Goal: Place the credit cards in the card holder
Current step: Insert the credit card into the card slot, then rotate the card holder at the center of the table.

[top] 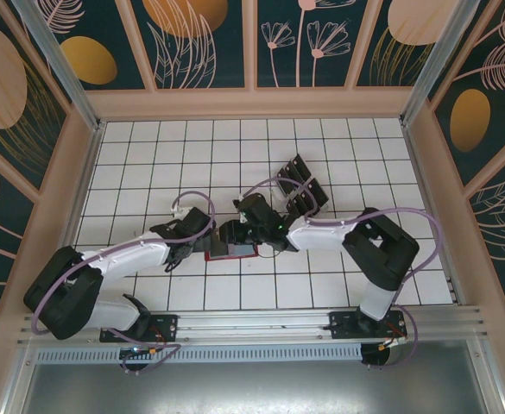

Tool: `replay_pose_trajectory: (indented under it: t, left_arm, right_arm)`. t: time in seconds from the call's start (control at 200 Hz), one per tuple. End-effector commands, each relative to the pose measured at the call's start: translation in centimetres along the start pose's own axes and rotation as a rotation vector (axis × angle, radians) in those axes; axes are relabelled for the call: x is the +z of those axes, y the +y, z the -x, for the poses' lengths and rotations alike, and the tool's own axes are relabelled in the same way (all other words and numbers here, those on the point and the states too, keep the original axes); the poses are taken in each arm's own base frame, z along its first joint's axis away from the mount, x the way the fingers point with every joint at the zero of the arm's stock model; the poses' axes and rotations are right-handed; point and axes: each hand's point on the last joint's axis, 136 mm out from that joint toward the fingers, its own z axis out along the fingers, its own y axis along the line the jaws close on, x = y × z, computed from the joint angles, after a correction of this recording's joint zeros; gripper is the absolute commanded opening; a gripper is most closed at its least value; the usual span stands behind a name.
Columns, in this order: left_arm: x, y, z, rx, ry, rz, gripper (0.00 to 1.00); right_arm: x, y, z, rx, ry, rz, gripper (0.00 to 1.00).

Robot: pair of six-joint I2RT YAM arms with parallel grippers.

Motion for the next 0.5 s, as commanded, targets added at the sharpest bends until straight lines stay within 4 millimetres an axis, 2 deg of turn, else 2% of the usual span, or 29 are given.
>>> replay_pose_trajectory:
  t: [0.0,0.22,0.495]
  left_arm:
    - [-1.3,0.1,1.7,0.016,-0.035,0.008,0.98]
    - [-1.9,-1.4,2.6,0.022,-0.035,-0.056,0.98]
    - [-1.2,-2.8,1.7,0.004,0.000,-0.126,0.98]
  right_arm:
    - [-1.0,-2.1,0.1,-0.035,-0.008,-0.087,0.43]
    - [-0.1,-5.2,0.0,-0.091,0.031,-0.208,0.45]
    - [0.4,-6.6,0.3,-0.124,0.040,-0.268,0.45]
